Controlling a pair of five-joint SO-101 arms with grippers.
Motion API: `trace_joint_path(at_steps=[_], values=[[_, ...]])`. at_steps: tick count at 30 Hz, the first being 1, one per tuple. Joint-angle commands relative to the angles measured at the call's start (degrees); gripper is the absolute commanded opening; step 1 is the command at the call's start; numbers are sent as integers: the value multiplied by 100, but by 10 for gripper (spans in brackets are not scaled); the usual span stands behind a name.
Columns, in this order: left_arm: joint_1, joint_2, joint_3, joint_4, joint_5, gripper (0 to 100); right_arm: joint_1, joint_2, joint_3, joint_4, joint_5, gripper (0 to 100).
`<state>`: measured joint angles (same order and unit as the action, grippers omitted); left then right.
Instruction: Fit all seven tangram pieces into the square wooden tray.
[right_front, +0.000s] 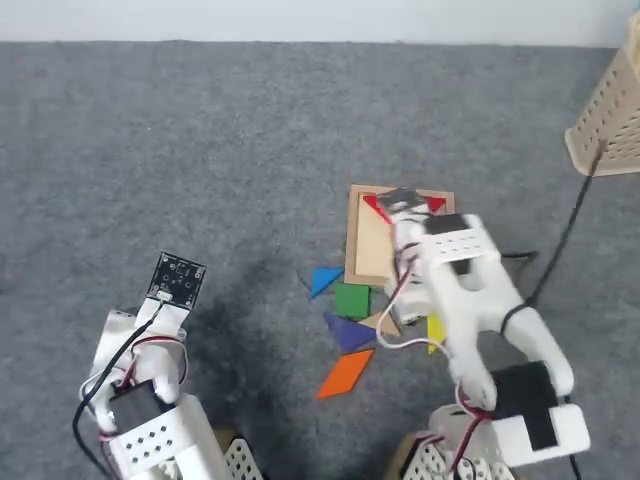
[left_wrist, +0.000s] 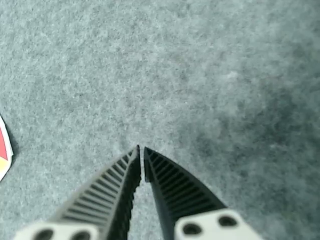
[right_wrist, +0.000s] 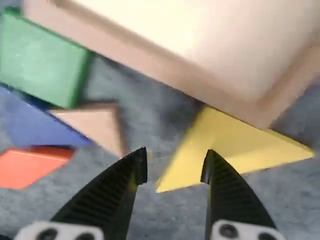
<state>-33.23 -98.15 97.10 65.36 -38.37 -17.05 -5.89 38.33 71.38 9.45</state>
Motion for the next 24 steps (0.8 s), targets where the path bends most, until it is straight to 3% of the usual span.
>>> trace_joint_path(at_steps=[1,5,13,19,24], values=[[-9,26,-22,18,-88,12,-75,4,-53,-31,-141,195],[-9,26,-22,18,-88,12,312,365,202,-312,26,195],[-9,26,-22,18,-88,12,2202,593,105,-593,1169,195],[-9,26,-22,18,-88,12,3451,629,-580,-523,1512,195],[-9,26,-22,18,-88,12,3213,549,-844,57,1468,195]])
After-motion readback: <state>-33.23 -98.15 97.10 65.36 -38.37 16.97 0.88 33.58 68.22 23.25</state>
